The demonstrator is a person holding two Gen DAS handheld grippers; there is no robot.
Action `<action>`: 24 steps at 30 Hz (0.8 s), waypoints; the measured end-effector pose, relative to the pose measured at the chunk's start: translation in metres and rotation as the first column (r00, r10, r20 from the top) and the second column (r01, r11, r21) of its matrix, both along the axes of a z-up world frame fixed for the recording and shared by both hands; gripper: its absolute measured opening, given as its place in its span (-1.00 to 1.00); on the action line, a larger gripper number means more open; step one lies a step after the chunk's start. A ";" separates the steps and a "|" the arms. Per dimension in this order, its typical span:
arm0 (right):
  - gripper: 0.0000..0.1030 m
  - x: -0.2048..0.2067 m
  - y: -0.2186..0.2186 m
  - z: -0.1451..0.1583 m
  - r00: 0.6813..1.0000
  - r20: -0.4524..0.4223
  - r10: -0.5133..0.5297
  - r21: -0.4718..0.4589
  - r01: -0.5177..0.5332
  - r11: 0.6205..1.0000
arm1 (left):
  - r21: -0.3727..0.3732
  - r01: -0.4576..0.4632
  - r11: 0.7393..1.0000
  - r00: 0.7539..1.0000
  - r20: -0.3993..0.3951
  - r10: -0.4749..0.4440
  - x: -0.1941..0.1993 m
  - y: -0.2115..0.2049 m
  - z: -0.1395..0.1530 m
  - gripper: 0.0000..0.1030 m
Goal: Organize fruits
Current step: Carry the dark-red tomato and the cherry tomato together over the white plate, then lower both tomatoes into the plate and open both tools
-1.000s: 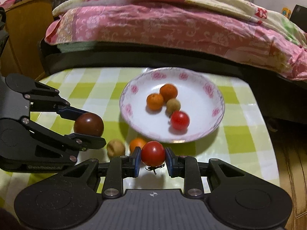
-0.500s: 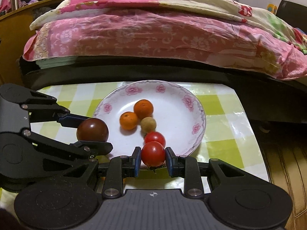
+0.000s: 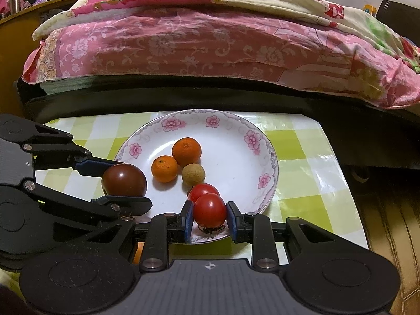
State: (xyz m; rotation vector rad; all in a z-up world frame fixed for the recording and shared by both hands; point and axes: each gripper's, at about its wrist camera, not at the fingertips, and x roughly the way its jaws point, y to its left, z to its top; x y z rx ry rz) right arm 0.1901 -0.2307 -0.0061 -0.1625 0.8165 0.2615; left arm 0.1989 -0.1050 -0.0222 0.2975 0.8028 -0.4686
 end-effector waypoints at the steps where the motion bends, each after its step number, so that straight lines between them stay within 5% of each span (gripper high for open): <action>1: -0.54 0.001 0.000 0.000 1.000 0.001 -0.002 0.000 0.002 1.000 | -0.003 -0.004 1.000 1.000 -0.003 0.004 0.001 0.000 -0.001 -0.07; 24: -0.48 0.013 -0.003 0.001 0.999 0.033 -0.031 0.026 0.030 0.999 | -0.033 -0.050 0.998 0.999 -0.015 0.049 0.016 0.003 -0.006 -0.07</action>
